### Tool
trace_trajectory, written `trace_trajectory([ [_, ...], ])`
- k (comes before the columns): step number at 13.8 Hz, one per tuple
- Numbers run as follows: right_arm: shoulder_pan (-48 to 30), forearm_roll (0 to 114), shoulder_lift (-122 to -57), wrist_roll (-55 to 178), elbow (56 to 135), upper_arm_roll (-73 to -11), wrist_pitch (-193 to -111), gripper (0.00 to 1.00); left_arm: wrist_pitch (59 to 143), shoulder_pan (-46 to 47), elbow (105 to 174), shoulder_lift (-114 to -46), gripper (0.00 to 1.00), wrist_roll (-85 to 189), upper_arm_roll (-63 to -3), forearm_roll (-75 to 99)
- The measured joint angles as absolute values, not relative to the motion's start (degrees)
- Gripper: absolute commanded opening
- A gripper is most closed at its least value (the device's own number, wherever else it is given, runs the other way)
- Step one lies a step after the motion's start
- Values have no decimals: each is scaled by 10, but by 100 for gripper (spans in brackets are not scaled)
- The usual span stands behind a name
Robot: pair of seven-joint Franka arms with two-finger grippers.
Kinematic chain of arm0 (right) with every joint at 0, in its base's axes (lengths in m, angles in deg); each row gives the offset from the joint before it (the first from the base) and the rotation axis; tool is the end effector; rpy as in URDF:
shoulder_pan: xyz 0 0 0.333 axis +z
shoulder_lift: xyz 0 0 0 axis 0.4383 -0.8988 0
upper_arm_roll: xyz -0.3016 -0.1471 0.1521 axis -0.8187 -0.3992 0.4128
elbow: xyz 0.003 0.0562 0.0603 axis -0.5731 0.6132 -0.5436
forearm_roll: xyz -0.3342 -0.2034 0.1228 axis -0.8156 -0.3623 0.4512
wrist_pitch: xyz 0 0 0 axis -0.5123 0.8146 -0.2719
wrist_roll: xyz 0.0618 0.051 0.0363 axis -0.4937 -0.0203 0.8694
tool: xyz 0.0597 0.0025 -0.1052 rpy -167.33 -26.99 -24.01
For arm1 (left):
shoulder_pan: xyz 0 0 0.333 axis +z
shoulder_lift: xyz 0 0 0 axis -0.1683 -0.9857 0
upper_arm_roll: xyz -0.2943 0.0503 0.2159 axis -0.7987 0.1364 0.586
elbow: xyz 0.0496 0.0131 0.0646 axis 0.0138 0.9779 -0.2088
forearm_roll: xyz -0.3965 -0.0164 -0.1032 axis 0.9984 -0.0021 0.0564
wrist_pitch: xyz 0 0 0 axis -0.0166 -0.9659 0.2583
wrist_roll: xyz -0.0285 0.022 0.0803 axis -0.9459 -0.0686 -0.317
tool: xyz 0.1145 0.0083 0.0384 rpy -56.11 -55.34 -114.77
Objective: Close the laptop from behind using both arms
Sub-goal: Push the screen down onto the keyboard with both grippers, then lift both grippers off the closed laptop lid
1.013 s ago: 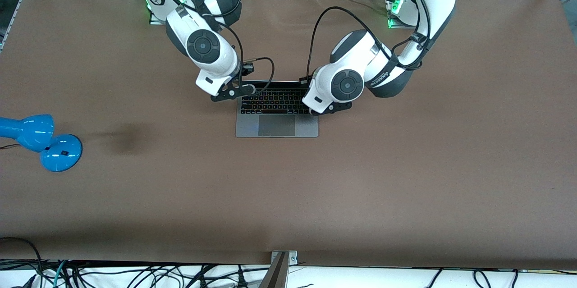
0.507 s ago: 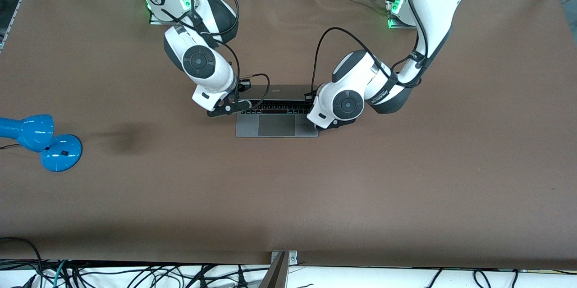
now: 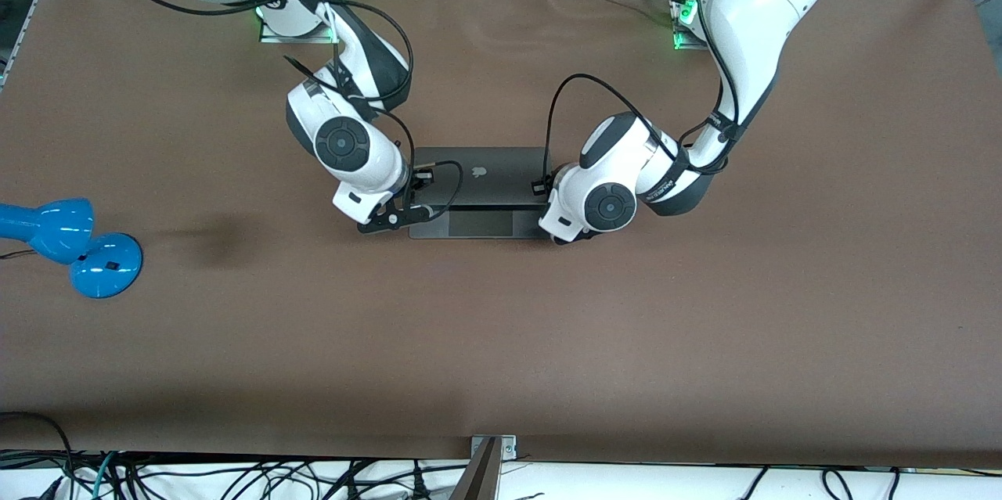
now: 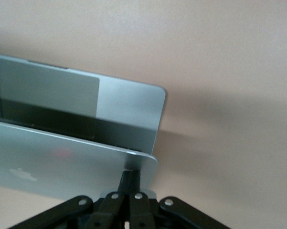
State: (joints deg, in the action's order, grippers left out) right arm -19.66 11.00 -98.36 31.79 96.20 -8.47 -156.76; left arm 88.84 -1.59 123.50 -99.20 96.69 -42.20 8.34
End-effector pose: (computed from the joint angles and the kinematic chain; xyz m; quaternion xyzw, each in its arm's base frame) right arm 0.5910 0.3508 0.2921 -0.9902 -0.1019 0.0918 0.0255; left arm 0.5991 -0.4068 0.2536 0.9500 0.1557 -0.2682 0.0363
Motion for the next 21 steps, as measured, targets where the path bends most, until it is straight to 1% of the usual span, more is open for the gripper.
trace_trajectory([
  [4, -197, 96, -1011, 318, 948, -91, -1588, 0, 908, -20, 1220, -1011, 0, 967, -417, 83],
  [8, -197, 81, -1038, 324, 948, -101, -1632, 0, 952, -39, 1217, -1038, 0, 968, -398, 83],
  [12, -197, 78, -1059, 335, 947, -113, -1674, 0, 970, -44, 1212, -1052, 0, 968, -393, 83],
  [13, -197, 74, -1065, 335, 947, -113, -1684, 0, 971, -44, 1211, -1052, 5, 968, -392, 83],
  [14, -197, 70, -1070, 335, 947, -113, -1692, 0, 971, -44, 1211, -1052, 32, 968, -392, 83],
  [15, -197, 67, -1074, 335, 947, -113, -1697, 0, 971, -45, 1210, -1052, 34, 968, -391, 83],
  [16, -197, 66, -1077, 335, 946, -113, -1701, 0, 971, -45, 1210, -1052, 60, 968, -391, 83],
  [17, -197, 66, -1078, 335, 944, -113, -1702, 5, 971, -45, 1209, -1052, 100, 968, -390, 83],
  [18, -197, 66, -1078, 335, 940, -113, -1702, 36, 971, -45, 1209, -1052, 100, 968, -390, 83],
  [19, -197, 66, -1078, 335, 932, -113, -1700, 99, 971, -45, 1208, -1052, 100, 968, -390, 83],
  [21, -198, 66, -1078, 336, 911, -113, -1677, 100, 972, -43, 1202, -1051, 100, 968, -389, 83],
])
